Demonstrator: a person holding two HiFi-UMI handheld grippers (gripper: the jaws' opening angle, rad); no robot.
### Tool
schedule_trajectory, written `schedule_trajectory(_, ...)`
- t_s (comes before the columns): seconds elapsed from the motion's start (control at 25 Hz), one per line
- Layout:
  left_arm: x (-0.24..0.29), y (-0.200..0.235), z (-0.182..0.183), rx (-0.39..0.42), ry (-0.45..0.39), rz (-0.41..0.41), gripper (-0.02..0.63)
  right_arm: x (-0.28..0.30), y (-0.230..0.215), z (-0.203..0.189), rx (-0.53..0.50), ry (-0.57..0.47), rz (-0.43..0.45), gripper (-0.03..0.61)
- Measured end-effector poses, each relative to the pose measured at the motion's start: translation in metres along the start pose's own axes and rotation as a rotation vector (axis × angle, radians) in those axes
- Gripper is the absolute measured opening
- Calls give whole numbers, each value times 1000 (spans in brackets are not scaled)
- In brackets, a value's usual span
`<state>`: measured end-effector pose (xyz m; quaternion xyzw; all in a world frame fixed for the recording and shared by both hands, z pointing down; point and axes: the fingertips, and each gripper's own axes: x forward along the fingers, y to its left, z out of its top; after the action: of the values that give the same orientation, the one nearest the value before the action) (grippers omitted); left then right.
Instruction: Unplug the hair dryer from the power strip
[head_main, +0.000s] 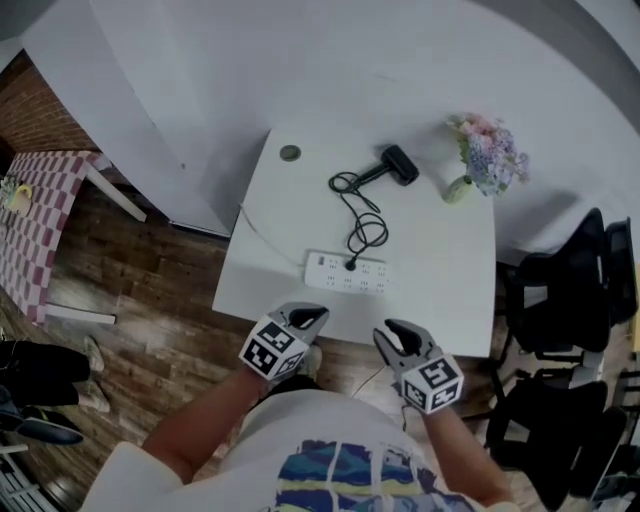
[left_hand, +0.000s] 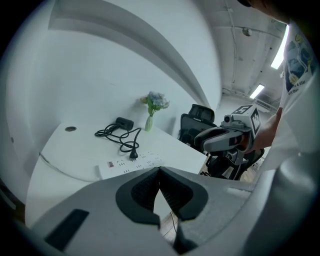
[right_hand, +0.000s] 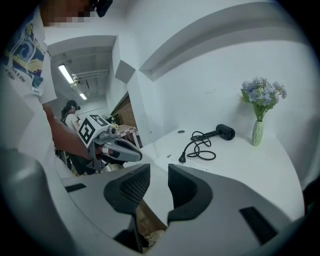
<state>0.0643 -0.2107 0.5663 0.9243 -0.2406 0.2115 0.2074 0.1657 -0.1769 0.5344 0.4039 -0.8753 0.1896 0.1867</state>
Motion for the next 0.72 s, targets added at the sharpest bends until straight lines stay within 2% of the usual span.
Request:
schedule_trajectory(0.32,21,57,-11,15,67,1,3,55,-25,14,13,4,-21,104)
schedule_trajectory(0.72,48,93,-25,63,133,-27,3,108,-53,12,38,90,-45,107)
